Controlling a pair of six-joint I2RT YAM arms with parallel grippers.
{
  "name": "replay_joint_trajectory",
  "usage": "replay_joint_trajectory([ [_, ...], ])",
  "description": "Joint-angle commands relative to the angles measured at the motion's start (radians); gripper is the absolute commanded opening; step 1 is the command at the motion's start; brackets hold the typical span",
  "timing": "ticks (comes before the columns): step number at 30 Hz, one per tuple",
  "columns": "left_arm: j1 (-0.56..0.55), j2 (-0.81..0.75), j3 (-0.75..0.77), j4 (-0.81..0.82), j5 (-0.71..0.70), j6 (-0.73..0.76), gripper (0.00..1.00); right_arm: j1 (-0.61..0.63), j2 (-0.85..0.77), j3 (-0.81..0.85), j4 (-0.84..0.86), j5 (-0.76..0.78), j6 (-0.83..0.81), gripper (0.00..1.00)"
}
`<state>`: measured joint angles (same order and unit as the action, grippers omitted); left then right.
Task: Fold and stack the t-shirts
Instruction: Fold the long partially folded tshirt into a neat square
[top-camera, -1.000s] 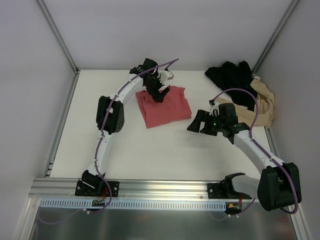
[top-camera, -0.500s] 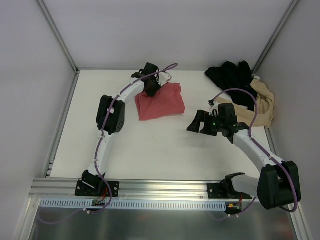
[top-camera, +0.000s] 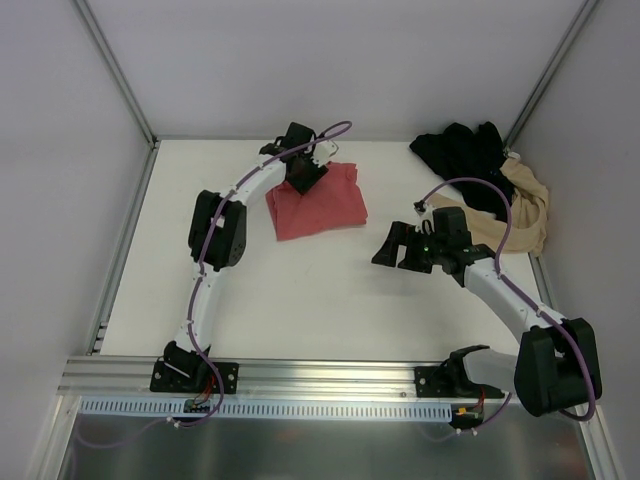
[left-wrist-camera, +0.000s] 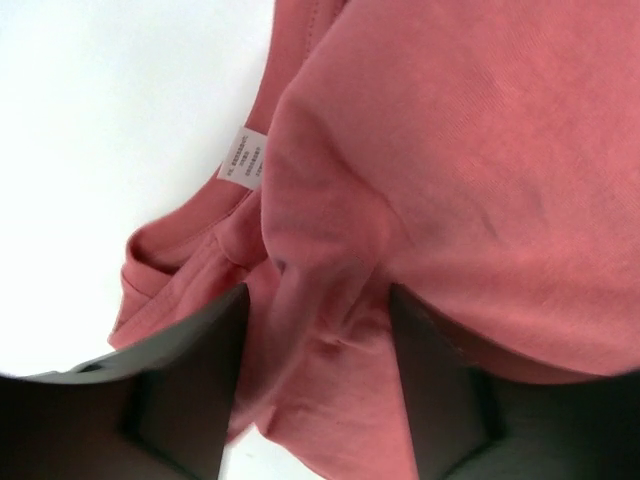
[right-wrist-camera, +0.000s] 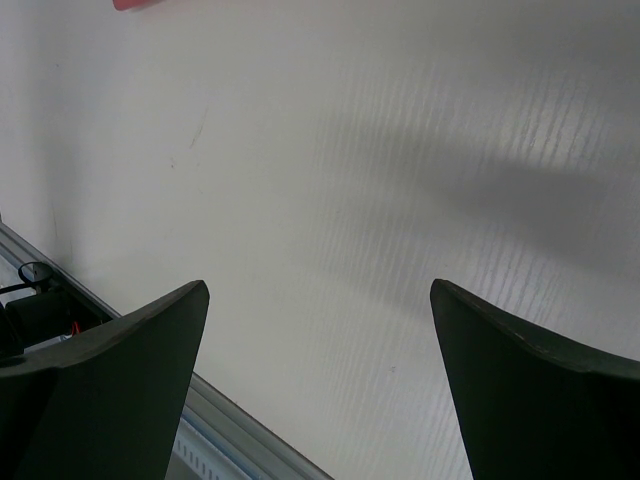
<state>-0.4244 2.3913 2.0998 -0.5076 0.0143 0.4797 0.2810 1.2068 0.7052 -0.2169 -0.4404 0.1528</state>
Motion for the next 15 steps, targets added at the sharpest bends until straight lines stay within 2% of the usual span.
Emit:
replay_joint_trajectory([
  [1, 0.004, -0.098, -0.004, 0.018, -0.033, -0.018, 0.62, 0.010, 0.002, 0.010, 0.013, 0.011, 0.005, 0.99],
  [4, 0.004, -0.095, -0.001, 0.023, -0.043, -0.015, 0.68, 0.015, 0.000, 0.011, 0.011, 0.014, 0.002, 0.99],
  [15, 0.024, -0.098, -0.007, 0.026, -0.108, -0.010, 0.68, 0.026, 0.019, 0.020, 0.002, 0.028, -0.009, 0.99],
])
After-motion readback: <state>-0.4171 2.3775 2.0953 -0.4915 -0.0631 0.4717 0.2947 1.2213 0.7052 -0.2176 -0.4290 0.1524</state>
